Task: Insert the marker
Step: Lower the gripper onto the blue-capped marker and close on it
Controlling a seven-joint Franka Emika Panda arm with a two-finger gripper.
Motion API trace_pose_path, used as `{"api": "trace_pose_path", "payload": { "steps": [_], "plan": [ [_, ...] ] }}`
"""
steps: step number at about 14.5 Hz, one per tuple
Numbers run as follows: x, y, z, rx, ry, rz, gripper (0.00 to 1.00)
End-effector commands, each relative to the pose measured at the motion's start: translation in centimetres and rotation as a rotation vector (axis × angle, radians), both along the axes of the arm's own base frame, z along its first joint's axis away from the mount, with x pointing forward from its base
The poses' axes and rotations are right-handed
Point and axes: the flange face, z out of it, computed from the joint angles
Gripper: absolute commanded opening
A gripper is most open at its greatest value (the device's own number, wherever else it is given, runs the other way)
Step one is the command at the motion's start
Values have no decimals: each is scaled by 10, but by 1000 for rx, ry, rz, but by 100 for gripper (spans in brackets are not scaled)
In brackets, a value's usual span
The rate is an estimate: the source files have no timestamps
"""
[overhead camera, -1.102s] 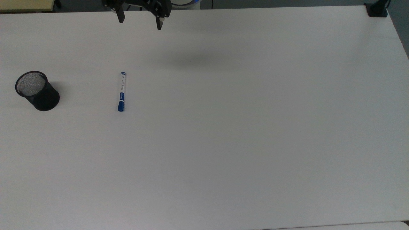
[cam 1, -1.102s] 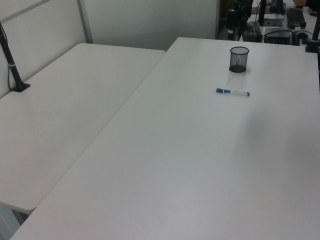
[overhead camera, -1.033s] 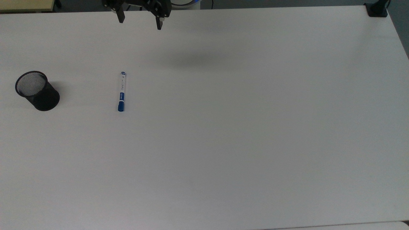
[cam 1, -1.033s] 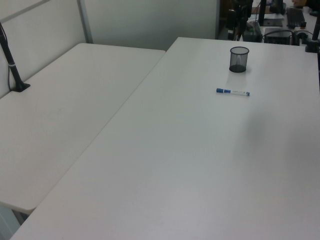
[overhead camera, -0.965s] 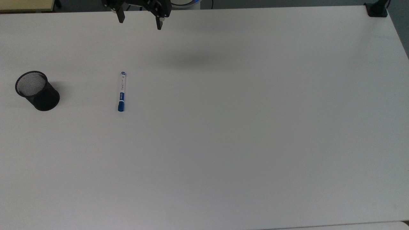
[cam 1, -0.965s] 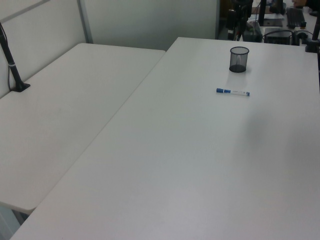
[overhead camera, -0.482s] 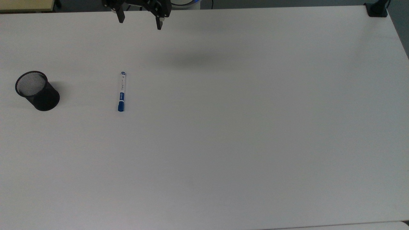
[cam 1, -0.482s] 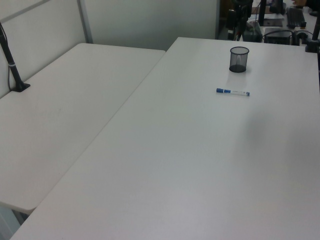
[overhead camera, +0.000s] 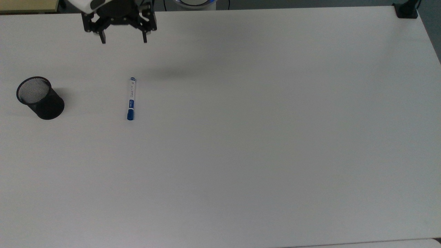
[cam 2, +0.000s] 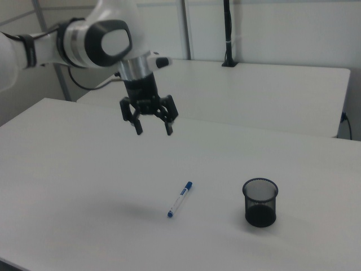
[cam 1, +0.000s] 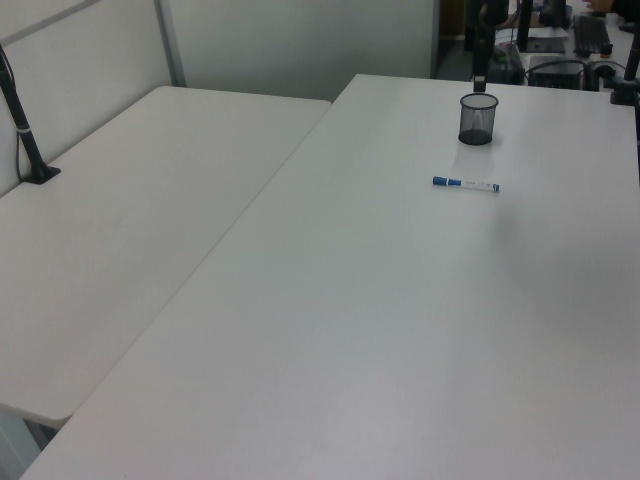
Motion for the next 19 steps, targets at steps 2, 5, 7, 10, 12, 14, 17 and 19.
{"api": "trace_pose_path", "payload": {
  "steps": [2,5,7,10,12,14,17,19],
  "plan": [
    [19,-35,-99,-42,-65,-130,100],
    [26,-51,-149,-29,-91,-180,97],
    [41,-49,-185,-19,-150,-289,91],
    [51,-37,-219,2,-165,-355,69],
    [55,-31,-229,11,-178,-364,60],
    [55,-31,-231,16,-179,-386,23],
    [57,-32,-214,24,-215,-445,0],
    [50,-62,-150,20,-316,-490,0]
  ]
}}
